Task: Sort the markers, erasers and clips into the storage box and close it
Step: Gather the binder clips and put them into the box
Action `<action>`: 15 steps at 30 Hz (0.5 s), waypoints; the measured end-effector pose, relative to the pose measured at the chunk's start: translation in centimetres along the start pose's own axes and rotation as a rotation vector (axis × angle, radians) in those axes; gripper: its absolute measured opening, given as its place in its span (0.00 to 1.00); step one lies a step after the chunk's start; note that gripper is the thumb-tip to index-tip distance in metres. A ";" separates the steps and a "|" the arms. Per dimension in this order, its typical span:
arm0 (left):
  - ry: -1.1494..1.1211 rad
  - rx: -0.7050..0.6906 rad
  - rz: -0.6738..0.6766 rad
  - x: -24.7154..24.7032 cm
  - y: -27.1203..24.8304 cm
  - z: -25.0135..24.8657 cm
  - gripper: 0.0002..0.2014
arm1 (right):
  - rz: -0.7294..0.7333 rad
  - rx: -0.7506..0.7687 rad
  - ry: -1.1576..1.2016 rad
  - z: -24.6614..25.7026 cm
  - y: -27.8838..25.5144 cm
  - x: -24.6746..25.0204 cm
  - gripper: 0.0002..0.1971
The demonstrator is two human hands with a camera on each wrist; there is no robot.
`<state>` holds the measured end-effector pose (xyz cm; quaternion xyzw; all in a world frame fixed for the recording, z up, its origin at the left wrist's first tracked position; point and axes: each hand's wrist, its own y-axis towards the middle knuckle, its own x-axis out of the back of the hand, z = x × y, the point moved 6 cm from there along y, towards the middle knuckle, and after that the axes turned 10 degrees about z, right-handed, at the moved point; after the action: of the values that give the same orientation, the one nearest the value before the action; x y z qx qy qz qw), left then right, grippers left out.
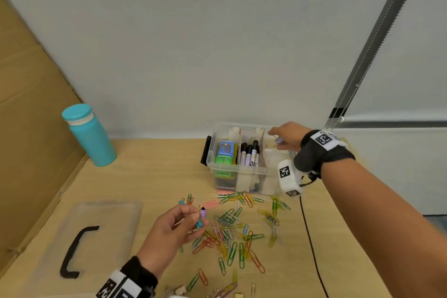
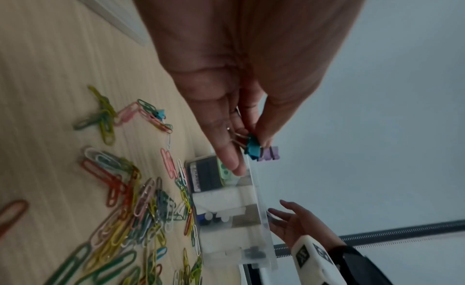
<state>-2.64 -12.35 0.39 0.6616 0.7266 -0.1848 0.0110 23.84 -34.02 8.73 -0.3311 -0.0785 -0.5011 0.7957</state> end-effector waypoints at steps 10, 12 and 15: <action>0.895 -0.453 -0.028 -11.3 6.0 -11.0 0.03 | -0.328 0.274 -0.611 -8.0 -3.8 -2.2 0.30; 1.109 -0.527 -0.064 -14.8 9.1 -13.1 0.02 | -0.370 0.329 -0.536 -8.9 -3.7 -2.6 0.30; 1.403 -0.457 -0.048 -18.6 15.2 -13.1 0.06 | -0.421 0.369 -0.482 -9.2 -3.6 -3.0 0.30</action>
<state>17.32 -25.55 13.60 0.5895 0.5973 0.4375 -0.3230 17.45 -38.37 1.85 -0.2673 -0.4189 -0.5388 0.6803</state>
